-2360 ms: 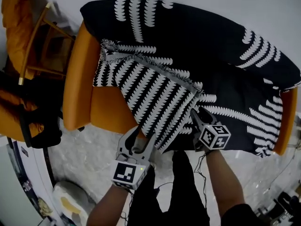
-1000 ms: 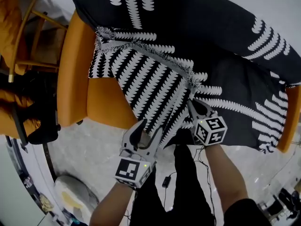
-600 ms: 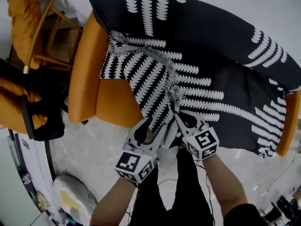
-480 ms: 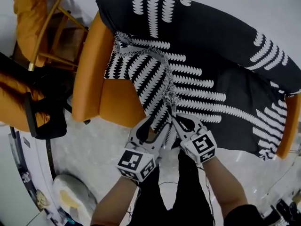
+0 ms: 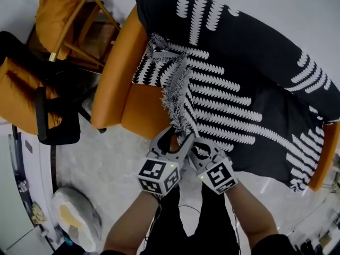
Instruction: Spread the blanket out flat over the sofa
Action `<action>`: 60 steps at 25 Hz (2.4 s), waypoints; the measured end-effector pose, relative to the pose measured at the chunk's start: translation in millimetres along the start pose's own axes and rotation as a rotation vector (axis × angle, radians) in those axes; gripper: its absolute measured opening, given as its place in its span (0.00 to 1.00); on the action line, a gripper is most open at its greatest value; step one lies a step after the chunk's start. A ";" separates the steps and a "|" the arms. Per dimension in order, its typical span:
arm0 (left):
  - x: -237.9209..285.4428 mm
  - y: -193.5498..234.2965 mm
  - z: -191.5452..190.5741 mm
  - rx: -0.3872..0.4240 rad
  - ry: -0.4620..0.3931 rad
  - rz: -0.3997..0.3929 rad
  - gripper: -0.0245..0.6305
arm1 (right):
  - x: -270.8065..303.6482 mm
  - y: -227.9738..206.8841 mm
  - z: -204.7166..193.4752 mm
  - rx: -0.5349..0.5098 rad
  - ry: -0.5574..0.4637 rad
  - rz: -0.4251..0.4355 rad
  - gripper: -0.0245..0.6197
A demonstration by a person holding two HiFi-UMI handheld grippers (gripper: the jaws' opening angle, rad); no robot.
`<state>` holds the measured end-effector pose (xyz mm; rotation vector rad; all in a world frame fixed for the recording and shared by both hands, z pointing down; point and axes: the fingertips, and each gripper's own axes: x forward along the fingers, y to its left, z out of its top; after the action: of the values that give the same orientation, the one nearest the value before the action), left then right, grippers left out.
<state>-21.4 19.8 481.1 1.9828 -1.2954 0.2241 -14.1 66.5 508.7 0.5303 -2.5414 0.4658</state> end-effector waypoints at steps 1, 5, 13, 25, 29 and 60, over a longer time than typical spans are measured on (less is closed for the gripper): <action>0.2 9.7 -2.1 -0.011 -0.001 0.013 0.40 | 7.0 4.3 -0.5 -0.026 0.008 0.014 0.06; -2.1 36.9 -6.9 -0.052 -0.001 0.063 0.40 | 21.4 18.4 1.3 -0.080 0.019 0.046 0.06; -32.8 48.6 -2.6 -0.123 -0.040 0.087 0.08 | 22.1 37.0 15.5 -0.051 0.012 0.097 0.07; -134.1 110.0 -6.2 -0.153 -0.115 0.217 0.07 | 33.3 50.3 59.9 0.092 -0.058 0.148 0.13; -171.4 133.1 -20.9 -0.180 -0.124 0.275 0.07 | 46.2 59.0 70.0 0.104 -0.066 0.129 0.13; -316.7 107.6 45.9 0.011 -0.279 0.330 0.05 | -8.4 109.1 178.6 0.157 -0.208 -0.052 0.04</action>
<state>-273.6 193.5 339.1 1.8464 -1.8049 0.1129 -127.6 89.0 334.0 0.7350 -2.6944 0.6241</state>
